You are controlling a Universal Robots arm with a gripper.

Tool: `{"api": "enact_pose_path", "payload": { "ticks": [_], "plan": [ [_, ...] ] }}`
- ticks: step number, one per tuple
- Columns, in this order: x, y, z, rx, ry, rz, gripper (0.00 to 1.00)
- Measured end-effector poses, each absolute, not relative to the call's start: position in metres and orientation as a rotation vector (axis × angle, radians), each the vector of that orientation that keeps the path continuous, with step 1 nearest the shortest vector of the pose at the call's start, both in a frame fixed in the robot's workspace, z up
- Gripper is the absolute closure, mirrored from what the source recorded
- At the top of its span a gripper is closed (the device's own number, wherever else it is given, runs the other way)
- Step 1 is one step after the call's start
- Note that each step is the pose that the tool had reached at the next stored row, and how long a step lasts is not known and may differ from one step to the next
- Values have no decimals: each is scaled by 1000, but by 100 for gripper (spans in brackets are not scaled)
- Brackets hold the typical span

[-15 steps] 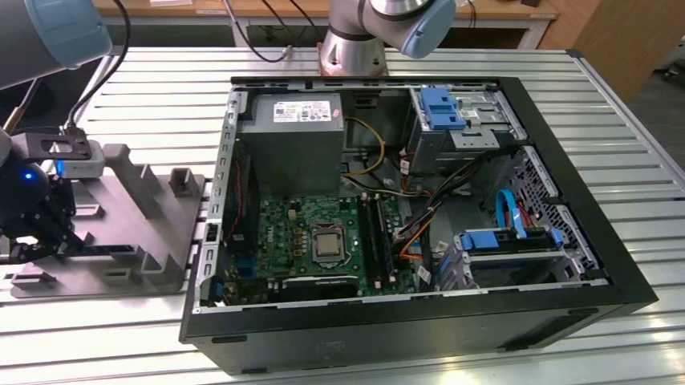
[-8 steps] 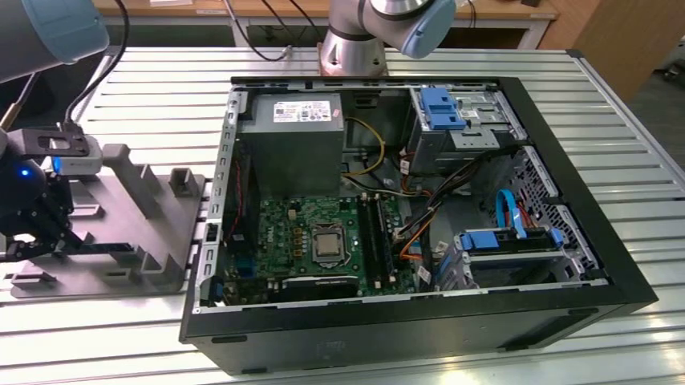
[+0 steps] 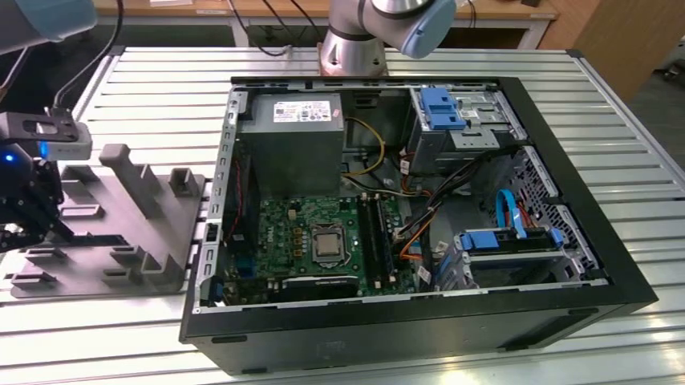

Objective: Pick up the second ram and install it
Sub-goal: 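Pick up the second ram and move it above second insertion slot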

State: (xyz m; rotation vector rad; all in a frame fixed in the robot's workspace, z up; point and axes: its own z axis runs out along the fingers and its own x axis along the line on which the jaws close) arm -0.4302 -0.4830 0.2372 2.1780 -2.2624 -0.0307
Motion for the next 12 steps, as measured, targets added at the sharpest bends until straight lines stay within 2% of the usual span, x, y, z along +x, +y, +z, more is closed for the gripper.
{"api": "enact_pose_path", "payload": {
  "ticks": [12],
  "plan": [
    [-430,-483,290,2179,-2264,-33,88]
  ]
}}
